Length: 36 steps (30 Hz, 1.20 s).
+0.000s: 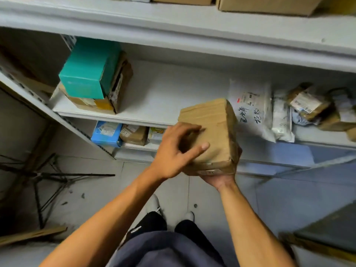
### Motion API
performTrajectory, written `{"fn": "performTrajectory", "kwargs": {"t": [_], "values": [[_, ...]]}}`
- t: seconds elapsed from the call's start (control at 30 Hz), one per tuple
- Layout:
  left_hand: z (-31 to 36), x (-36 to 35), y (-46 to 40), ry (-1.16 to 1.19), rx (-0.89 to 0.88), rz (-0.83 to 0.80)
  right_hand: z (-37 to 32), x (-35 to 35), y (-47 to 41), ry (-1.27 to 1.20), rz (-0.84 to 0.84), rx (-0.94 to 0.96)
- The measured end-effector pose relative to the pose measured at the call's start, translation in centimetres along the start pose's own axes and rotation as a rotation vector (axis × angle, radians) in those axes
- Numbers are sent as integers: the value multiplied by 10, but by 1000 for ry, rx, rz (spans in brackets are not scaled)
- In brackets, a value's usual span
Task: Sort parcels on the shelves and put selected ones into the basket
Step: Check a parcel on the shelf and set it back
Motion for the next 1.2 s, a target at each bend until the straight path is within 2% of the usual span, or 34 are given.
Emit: {"fn": "performTrajectory", "kwargs": {"t": [0.07, 0.13, 0.23, 0.3, 0.37, 0.43, 0.47, 0.5, 0.57, 0.63, 0.7, 0.83, 0.9, 0.97, 1.1, 1.2], "values": [[-6, -2, -7, -14, 85, 49, -2, 27, 14, -30, 137, 18], [-7, -8, -10, 1, 112, 32, -2, 47, 26, -24, 245, 24], [-3, -25, -11, 28, 172, -80, -11, 51, 39, -36, 219, 16], [-7, -41, -8, 107, 351, -211, -28, 36, 45, 112, 172, 84], [-17, -63, 2, 452, 627, -413, -47, 20, 48, 500, 81, 203], [-25, -75, 13, 907, 817, -472, -62, 14, 53, 859, 92, 358], [-31, -78, 18, 1129, 872, -477, -69, 13, 58, 943, 100, 441], [-37, -83, 21, 1324, 895, -489, -77, 12, 63, 991, 98, 542], [-50, -91, 26, 1541, 846, -459, -89, -1, 73, 1025, 48, 666], [-62, -97, 33, 1665, 797, -372, -88, -16, 75, 1044, 5, 650], [-73, -100, 41, 1754, 838, -297, -81, -25, 72, 1001, 8, 578], [-92, -91, 39, 1602, 868, -265, -60, -36, 71, 955, -14, 512], [-85, -87, 35, 1589, 775, -391, -57, -42, 70, 925, -4, 461], [-78, -69, 25, 1485, 751, -446, -60, -42, 63, 941, 31, 366], [-78, -22, -9, 941, 689, -388, -63, -41, 33, 951, 159, 271], [-77, 7, -33, 654, 703, -241, -54, -34, -5, 731, 342, 250]]}}
Point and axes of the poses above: each hand's wrist, its own y-axis away from the middle knuckle, its own x-axis out of the back of the hand, z = x × y, the point moved 6 cm from there along -y, towards the middle knuckle, and after that the axes turned 4 degrees about x, right-handed, at the moved point
